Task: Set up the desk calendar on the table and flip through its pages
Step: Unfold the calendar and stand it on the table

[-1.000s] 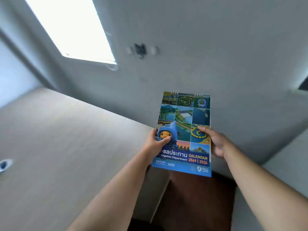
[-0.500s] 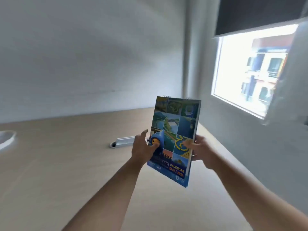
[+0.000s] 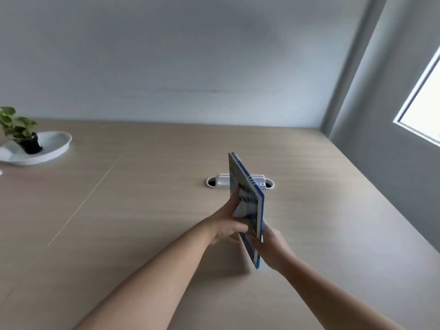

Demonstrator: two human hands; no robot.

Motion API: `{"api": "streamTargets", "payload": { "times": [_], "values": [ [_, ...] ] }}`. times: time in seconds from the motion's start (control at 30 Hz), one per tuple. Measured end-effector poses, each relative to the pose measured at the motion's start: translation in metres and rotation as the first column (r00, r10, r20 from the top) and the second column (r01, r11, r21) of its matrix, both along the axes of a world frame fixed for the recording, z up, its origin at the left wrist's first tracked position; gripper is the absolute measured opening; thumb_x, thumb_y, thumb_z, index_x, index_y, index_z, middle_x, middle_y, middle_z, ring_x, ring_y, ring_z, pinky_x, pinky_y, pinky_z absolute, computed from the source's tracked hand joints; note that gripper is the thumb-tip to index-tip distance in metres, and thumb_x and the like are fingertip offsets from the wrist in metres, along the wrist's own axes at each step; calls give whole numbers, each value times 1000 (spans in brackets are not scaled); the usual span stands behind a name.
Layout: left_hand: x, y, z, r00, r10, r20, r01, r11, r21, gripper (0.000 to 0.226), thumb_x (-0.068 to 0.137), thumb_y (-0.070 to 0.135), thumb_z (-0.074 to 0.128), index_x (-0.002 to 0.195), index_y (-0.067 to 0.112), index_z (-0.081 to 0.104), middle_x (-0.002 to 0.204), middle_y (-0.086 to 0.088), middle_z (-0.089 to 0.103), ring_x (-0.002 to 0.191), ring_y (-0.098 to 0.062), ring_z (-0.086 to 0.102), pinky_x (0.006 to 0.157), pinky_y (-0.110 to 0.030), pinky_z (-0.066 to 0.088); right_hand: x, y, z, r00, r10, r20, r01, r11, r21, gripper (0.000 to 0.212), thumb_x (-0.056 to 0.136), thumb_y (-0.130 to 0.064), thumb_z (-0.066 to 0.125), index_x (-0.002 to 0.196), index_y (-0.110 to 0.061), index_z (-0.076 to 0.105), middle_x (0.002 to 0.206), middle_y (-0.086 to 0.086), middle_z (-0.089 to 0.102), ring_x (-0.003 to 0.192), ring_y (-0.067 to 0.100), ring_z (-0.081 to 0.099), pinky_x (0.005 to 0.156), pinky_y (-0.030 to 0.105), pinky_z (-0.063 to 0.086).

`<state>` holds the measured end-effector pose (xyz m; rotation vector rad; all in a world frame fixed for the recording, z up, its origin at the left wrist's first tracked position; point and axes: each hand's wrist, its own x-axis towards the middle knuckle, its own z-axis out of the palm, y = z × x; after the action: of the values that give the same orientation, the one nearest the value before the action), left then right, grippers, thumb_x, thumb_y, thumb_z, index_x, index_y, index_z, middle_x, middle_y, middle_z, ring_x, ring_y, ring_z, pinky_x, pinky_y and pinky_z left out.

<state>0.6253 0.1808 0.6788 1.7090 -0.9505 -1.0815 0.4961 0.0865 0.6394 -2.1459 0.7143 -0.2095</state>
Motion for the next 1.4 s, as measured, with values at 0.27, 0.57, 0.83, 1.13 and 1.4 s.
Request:
{"api": "streamTargets", "payload": {
  "times": [0.27,0.57,0.83,1.13,1.4],
  "values": [
    [9,-18,-7,999,12,-50,-15,998,-57,122,72,-8,69,146,57,-3,121,45,42,118,-24,64,91,-52,55,16,-40,-18,975,205,-83,-209,977,-47,97,79,-17,68,145,-43,2,149,-3,39,131,18,43,93,30,53],
    [-7,-47,-15,950,89,299,-108,993,48,126,63,7,68,136,68,-13,120,-10,70,88,-32,74,80,-47,60,13,-61,-17,965,249,-79,-260,939,-223,99,80,-27,68,148,-30,-4,155,1,28,137,21,38,104,34,44],
    [-18,-61,-12,866,135,482,-204,974,94,110,75,8,62,147,51,-9,81,-14,69,63,-23,65,58,-31,54,12,-74,-19,973,223,-62,-231,918,-321,101,82,-30,65,147,-33,-13,155,-1,28,138,20,36,106,30,36],
    [-19,-73,-8,800,81,594,-194,972,129,105,76,11,60,149,48,-7,71,-3,58,66,-25,62,61,-35,54,0,-85,-22,990,137,-44,-144,913,-382,97,82,-24,59,146,-35,-14,151,-1,37,123,25,52,82,31,50],
    [-31,-93,-20,726,-48,686,-103,979,177,113,75,22,63,146,47,-21,126,-9,60,89,-27,64,61,-31,46,-16,-113,-34,965,-56,-257,-22,956,-294,87,80,-16,43,143,-39,-14,78,13,68,64,26,66,59,43,59]
  ]
}}
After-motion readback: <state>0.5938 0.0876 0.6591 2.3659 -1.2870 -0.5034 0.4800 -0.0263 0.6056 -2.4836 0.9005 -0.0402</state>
